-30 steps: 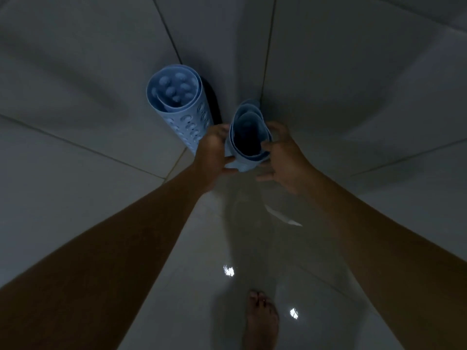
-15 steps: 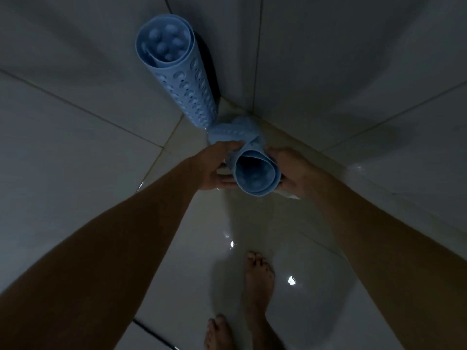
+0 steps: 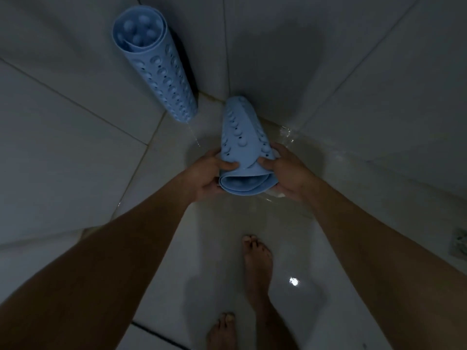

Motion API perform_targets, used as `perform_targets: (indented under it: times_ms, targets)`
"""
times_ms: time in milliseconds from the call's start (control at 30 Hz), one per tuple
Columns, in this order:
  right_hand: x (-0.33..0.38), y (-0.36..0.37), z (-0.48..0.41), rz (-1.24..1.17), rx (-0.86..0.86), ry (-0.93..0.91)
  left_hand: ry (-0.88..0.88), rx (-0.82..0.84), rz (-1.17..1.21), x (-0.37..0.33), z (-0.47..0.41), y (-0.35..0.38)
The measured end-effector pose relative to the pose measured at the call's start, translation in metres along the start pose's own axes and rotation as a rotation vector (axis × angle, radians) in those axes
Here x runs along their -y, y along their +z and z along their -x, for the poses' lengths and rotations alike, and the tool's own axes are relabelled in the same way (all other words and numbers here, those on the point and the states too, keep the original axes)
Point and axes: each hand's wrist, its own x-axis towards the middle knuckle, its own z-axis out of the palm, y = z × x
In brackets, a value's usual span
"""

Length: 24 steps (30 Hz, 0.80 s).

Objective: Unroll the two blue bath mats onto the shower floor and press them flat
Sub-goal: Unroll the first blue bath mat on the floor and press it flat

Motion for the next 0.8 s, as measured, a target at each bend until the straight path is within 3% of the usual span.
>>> perform_targets:
  times_ms: [167,433,800]
  targets:
    - [-0.028,-0.013,0.068,0.057,-0.110,-0.032,-0.030,0.068,-0.042,0.027,0.037,0.028]
    - [-0.088,-0.053,0.139,0.069,-0.250,-0.082,-0.068,0.013,-0.070,0.095,0.049,0.069]
    - [-0.170,-0.128,0.184,0.091,-0.402,-0.119,-0.020,0.032,-0.281,0.189,0.030,0.132]
